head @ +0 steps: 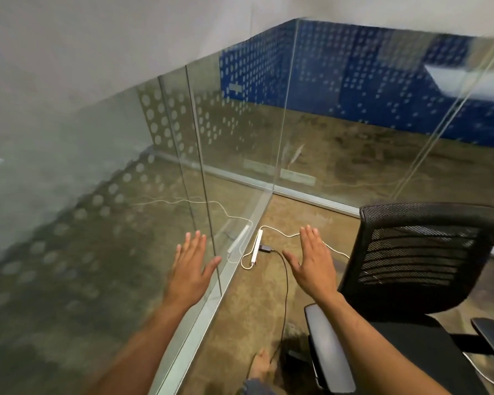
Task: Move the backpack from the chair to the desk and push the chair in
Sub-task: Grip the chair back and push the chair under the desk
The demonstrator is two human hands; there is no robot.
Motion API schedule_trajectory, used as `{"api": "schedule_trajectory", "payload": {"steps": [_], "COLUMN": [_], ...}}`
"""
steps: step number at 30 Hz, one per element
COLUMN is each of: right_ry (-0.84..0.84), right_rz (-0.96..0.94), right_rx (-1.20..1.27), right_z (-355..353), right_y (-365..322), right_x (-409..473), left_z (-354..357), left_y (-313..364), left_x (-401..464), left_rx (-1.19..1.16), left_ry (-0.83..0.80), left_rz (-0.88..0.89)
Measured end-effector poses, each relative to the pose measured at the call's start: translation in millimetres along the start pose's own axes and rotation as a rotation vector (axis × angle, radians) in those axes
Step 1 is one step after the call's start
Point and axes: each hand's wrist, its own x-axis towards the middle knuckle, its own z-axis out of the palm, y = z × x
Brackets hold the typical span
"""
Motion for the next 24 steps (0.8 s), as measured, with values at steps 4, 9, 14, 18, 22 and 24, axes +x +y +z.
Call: {"api": "schedule_trajectory", "payload": {"steps": [4, 9, 14, 18, 22, 24], "right_ry": [0.002, 0.027, 0.075, 0.091, 0.117, 0.137], "right_rz": [0.021, 0.067, 0.102, 0.128, 0.179, 0.205], "right_rx": [0.006, 0.012, 0.016, 0.0, -0.013, -0.018], "right_z": [12.2, 17.2, 18.8, 19.2, 16.6, 14.4], "right_y": [0.9, 4.9, 15.5, 25.2, 35.5, 41.1], "right_x": [38.2, 98.0, 159.0, 192.0, 222.8, 237.5], "left_z": [9.8, 20.8, 32.0, 36.5, 43.7, 50.5], "left_y": [-1.3, 2.5, 11.3, 20.9, 34.4, 43.3], "left_x": [48.9, 116.2, 189.5, 237.3, 286.7, 312.4], "left_rx": [-0.016, 0.0, 0.022, 0.088, 0.107, 0.077], "left_ry": [-0.01, -0.059, -0.076, -0.079, -0.087, -0.089], "left_rz": [0.025, 0.079, 0.129, 0.227, 0.283, 0.291]}}
